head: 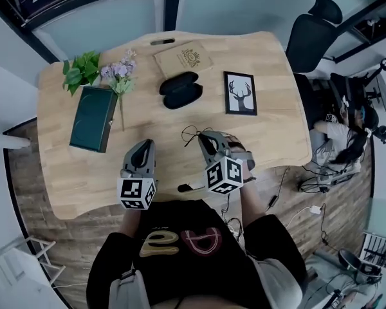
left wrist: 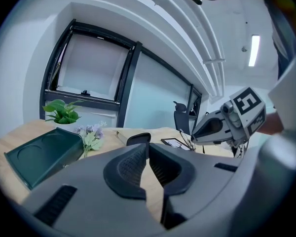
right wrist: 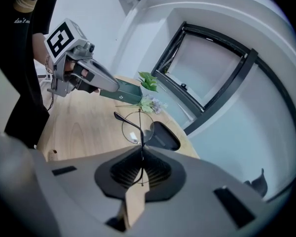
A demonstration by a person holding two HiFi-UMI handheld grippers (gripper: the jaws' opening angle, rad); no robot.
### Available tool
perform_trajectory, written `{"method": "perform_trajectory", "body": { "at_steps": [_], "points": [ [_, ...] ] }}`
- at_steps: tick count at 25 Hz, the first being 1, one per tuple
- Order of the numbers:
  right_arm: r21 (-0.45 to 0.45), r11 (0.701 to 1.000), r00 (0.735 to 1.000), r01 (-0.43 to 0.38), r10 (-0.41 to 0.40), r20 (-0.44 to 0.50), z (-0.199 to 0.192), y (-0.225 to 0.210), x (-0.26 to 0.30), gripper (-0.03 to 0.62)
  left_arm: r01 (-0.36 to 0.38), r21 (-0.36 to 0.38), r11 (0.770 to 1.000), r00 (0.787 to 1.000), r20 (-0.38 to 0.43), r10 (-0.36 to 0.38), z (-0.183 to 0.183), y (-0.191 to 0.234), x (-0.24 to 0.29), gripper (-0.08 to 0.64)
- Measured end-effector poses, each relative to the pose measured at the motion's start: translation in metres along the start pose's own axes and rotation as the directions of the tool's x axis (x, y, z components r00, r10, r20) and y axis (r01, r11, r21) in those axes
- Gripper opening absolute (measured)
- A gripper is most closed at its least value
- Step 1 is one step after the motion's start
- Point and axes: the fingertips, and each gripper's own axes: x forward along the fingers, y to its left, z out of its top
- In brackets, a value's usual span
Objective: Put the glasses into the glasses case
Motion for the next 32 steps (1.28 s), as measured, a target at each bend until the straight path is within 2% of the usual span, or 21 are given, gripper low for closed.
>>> {"method": "perform_trajectory", "body": {
  "at_steps": [5, 12, 22, 32],
  "points": [
    [-0.102, 0.995, 0.999, -0.015, 0.019, 0.035, -0.004, -0.028, 0.004, 0.017, -0.037, -0.005, 0.999, 0.999, 0.011, 0.037, -0.001, -0.018, 0.009, 0.031],
    [-0.236, 0.971, 0.997, -0.036, 0.051, 0.056, -0.003, -0.056, 0.015, 0.017, -0.105, -0.019, 0.994, 0.994, 0.018, 0.105, -0.006, -0.031, 0.0, 0.032],
    [-0.369, 0.926, 0.994, -0.085, 0.104, 0.032, 0.008, -0.072, 0.051, 0.017, -0.192, -0.046, 0.98, 0.981, 0.0, 0.193, -0.009, -0.001, -0.009, 0.032],
    [-0.452, 0.881, 0.988, -0.141, 0.156, -0.004, 0.006, -0.084, 0.092, 0.017, -0.211, -0.062, 0.975, 0.977, -0.022, 0.21, -0.012, 0.018, 0.004, 0.031]
  ]
}}
